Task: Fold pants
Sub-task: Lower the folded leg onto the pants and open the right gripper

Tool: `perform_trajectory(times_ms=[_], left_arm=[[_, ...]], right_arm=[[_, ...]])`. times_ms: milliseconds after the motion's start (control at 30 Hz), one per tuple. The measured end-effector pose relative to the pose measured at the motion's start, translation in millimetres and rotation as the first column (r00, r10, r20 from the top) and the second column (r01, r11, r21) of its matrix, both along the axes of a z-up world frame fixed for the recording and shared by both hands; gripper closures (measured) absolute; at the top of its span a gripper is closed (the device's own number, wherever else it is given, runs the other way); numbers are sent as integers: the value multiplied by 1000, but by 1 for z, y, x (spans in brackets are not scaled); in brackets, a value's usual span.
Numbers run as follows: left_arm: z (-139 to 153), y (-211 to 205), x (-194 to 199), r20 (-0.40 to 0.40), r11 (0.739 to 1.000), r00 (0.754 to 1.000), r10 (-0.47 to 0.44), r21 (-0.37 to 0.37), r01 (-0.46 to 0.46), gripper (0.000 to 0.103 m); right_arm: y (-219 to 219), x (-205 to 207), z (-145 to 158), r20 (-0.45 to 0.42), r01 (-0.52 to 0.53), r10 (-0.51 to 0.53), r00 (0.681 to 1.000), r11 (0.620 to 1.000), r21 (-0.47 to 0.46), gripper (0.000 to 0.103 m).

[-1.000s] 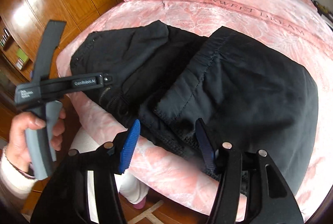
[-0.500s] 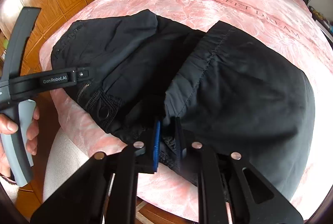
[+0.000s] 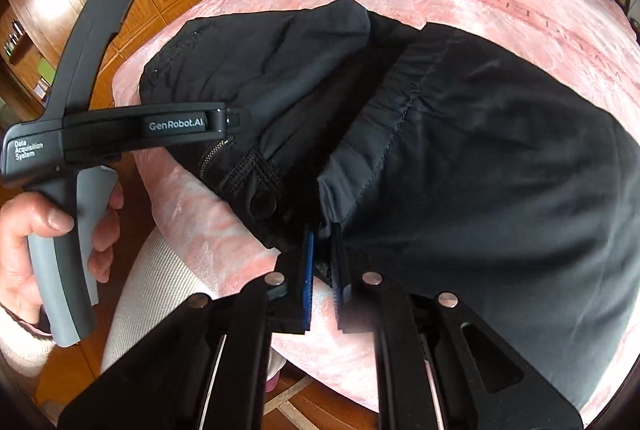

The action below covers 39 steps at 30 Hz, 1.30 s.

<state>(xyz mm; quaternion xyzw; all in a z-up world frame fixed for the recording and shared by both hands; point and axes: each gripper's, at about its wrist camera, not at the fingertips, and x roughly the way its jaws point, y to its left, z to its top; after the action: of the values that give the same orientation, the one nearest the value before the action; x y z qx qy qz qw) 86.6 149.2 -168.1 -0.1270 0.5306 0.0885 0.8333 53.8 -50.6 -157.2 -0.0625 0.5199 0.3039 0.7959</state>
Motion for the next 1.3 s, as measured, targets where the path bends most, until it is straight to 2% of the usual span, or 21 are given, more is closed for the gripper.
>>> perform_trajectory(times_ms=[33, 100, 133, 167, 267, 367, 433, 567, 700, 800, 900, 967, 1033, 1067, 1233, 1300], left_arm=[[0, -1, 0, -1, 1000, 1000, -1, 3, 1, 26], [0, -3, 1, -4, 1000, 1000, -2, 10, 2, 25], [0, -4, 1, -6, 1000, 1000, -3, 12, 3, 25], [0, -6, 1, -7, 1000, 1000, -4, 12, 4, 24], [0, -7, 2, -9, 1000, 1000, -5, 8, 5, 24], [3, -6, 1, -10, 1000, 1000, -3, 7, 3, 24], [6, -6, -3, -5, 1000, 1000, -1, 5, 1, 24], [20, -17, -11, 36, 999, 999, -28, -15, 28, 24], [37, -45, -13, 73, 993, 991, -114, -36, 117, 24], [44, -72, -11, 82, 980, 978, -193, -41, 197, 24], [37, -95, -5, 34, 969, 971, -238, 74, 235, 24], [29, -101, 1, 7, 966, 970, -245, 85, 243, 25], [16, -100, 7, -45, 968, 971, -236, 83, 239, 32], [10, -100, 9, -65, 967, 970, -236, 82, 240, 33], [-1, -109, 13, -73, 954, 964, -256, 140, 264, 32], [-4, -110, 16, -79, 951, 963, -259, 151, 268, 32]], right_arm=[[-2, 1, 0, -8, 6, -6, 1000, 1000, 16, 95], [-7, 2, 3, -39, 8, -6, 999, 998, 63, 81], [-10, 2, 4, -55, 13, -9, 998, 996, 88, 67], [-12, 1, 8, -58, 13, -7, 998, 994, 106, 62], [-21, -4, 23, -38, 25, -20, 999, 991, 132, 62], [-44, -7, 44, -15, 86, -85, 996, 979, 186, 62], [-62, -6, 54, 18, 154, -158, 987, 977, 150, 62], [-99, -2, 58, 92, 304, -306, 948, 952, 34, 62], [-129, 6, 42, 0, 384, -385, 923, 920, 75, 62], [-130, 8, 28, -21, 399, -398, 917, 916, 46, 62], [-128, 9, 18, -28, 402, -401, 916, 915, 26, 62], [-129, 9, 15, -27, 401, -401, 916, 916, 16, 62], [-128, 10, 12, -36, 404, -403, 915, 915, 10, 62], [-127, 12, 9, -39, 405, -404, 914, 914, 8, 62], [-123, 15, -4, -36, 397, -397, 917, 918, -22, 63], [-126, 12, 0, -32, 397, -398, 917, 918, -12, 63]])
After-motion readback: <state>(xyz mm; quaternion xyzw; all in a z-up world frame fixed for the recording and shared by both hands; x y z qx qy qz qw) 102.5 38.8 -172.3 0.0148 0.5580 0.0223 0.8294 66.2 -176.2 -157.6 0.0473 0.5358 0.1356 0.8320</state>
